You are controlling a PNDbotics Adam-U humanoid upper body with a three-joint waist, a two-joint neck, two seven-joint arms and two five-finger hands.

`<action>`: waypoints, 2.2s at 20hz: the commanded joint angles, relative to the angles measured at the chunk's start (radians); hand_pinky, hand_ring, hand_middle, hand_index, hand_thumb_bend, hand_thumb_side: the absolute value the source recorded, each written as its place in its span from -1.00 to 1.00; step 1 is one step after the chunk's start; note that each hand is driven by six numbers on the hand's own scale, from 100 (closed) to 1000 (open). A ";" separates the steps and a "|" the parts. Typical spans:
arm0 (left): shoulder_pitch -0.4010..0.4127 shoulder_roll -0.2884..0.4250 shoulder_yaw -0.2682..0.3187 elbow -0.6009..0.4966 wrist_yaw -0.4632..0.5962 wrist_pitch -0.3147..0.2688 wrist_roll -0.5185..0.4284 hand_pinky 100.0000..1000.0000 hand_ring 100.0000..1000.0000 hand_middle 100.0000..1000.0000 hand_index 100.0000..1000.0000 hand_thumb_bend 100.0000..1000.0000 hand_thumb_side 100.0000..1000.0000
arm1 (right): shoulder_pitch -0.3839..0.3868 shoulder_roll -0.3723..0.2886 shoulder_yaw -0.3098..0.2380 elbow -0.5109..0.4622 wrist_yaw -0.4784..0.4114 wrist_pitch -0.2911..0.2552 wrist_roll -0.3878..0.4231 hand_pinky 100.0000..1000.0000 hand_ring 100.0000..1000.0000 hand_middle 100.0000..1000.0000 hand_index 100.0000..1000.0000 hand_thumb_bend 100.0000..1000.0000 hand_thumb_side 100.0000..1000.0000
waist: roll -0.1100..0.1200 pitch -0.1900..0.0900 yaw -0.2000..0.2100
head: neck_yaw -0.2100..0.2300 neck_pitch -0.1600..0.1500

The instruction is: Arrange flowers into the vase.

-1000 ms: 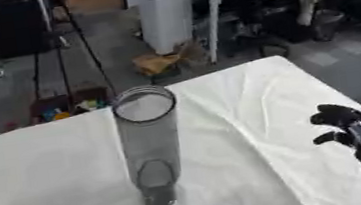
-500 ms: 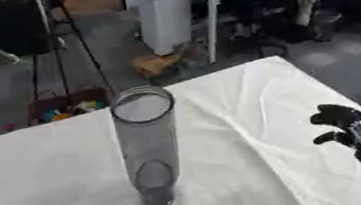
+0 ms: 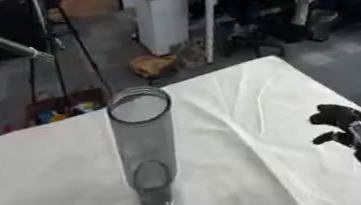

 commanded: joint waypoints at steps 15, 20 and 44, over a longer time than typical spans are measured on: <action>-0.028 0.013 -0.035 -0.020 0.283 -0.028 -0.122 -1.00 -1.00 -1.00 -1.00 0.15 -0.97 | -0.014 -0.014 -0.002 -0.006 -0.007 0.001 0.006 0.14 0.58 0.36 0.66 -1.00 0.76 | 0.004 -0.014 -0.018 | -0.003 -0.007; -0.038 0.014 -0.051 0.016 0.286 -0.019 -0.143 -1.00 -1.00 -1.00 -1.00 0.17 -0.98 | -0.019 -0.016 0.001 -0.007 -0.007 0.003 0.009 0.14 0.58 0.35 0.66 -1.00 0.76 | 0.011 -0.013 -0.028 | 0.000 -0.012; -0.095 0.031 -0.133 0.186 0.146 0.105 -0.278 -1.00 -1.00 -1.00 -1.00 0.25 -1.00 | -0.031 -0.024 0.008 -0.004 -0.012 0.013 0.020 0.14 0.58 0.35 0.66 -1.00 0.77 | 0.041 -0.025 -0.074 | 0.026 -0.013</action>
